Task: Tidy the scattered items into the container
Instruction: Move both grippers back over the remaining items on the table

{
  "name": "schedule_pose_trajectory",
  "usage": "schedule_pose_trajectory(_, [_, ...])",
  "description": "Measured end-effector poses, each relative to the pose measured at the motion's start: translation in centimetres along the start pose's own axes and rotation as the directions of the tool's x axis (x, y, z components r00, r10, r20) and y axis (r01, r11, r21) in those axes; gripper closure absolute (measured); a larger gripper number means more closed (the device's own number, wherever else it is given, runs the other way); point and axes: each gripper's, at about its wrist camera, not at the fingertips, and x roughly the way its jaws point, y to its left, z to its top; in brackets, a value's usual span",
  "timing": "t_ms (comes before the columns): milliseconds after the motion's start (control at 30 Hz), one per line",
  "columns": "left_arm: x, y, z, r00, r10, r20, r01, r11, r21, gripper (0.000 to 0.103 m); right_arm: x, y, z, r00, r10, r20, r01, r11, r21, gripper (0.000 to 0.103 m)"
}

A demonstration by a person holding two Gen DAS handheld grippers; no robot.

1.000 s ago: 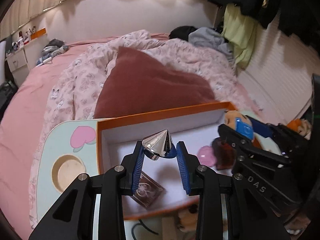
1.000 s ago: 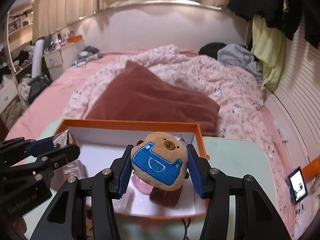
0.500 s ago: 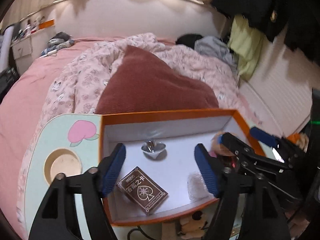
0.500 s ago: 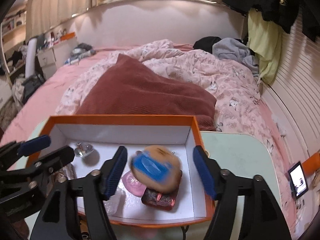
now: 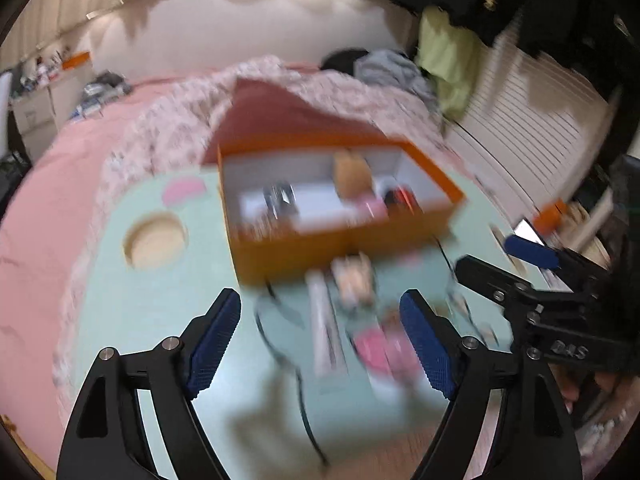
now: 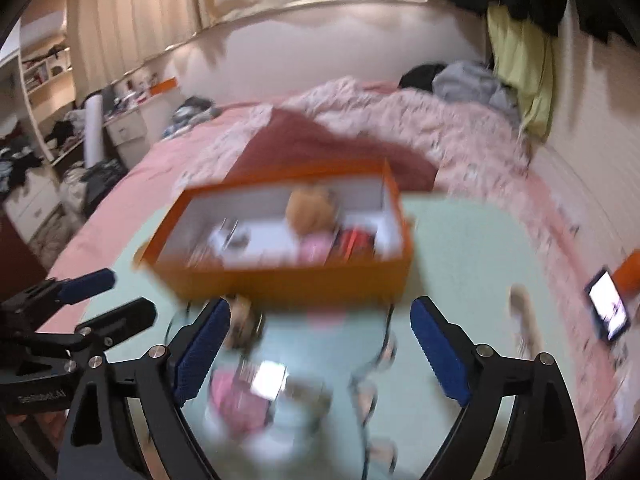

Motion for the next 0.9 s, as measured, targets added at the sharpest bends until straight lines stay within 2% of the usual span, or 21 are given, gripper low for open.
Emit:
schedule_pose_trajectory(67, [-0.5, -0.5, -1.9, 1.000, 0.009, -0.002, -0.009, 1.000, 0.011, 0.021, -0.6, 0.1, -2.5, 0.999, -0.026, -0.024, 0.025, 0.999, -0.021, 0.011])
schedule_pose_trajectory(200, [-0.2, -1.2, -4.1, 0.996, 0.092, 0.012, -0.092, 0.995, 0.044, 0.021, -0.3, 0.3, -5.5, 0.993, -0.089, -0.084, 0.084, 0.995, -0.055, 0.011])
schedule_pose_trajectory(400, [2.7, 0.0, -5.6, 0.991, 0.116, -0.070, -0.116, 0.993, -0.001, 0.021, 1.2, 0.6, -6.6, 0.982, -0.104, -0.155, 0.093, 0.992, -0.080, 0.011])
schedule_pose_trajectory(533, [2.8, -0.1, -6.1, 0.984, 0.168, -0.058, -0.168, 0.986, 0.003, 0.021, 2.0, 0.6, -7.3, 0.976, -0.100, -0.191, 0.085, 0.993, -0.084, 0.010])
schedule_pose_trajectory(567, [2.9, -0.2, -6.2, 0.983, 0.172, -0.056, -0.172, 0.985, 0.009, 0.016, 2.1, 0.6, -7.4, 0.976, -0.099, -0.194, 0.084, 0.993, -0.084, 0.009])
schedule_pose_trajectory(600, [3.2, -0.4, -6.2, 0.982, 0.181, -0.060, -0.180, 0.983, 0.024, 0.011, 2.2, 0.6, -7.4, 0.975, -0.097, -0.200, 0.082, 0.993, -0.085, 0.004])
schedule_pose_trajectory(633, [3.5, -0.7, -6.3, 0.979, 0.191, -0.067, -0.189, 0.981, 0.038, 0.001, 2.4, 0.6, -7.5, 0.973, -0.096, -0.208, 0.079, 0.993, -0.088, 0.000])
schedule_pose_trajectory(900, [3.7, -0.7, -6.4, 0.979, 0.191, -0.074, -0.188, 0.981, 0.039, 0.000, 2.4, 0.7, -7.7, 0.972, -0.095, -0.213, 0.076, 0.993, -0.093, 0.000])
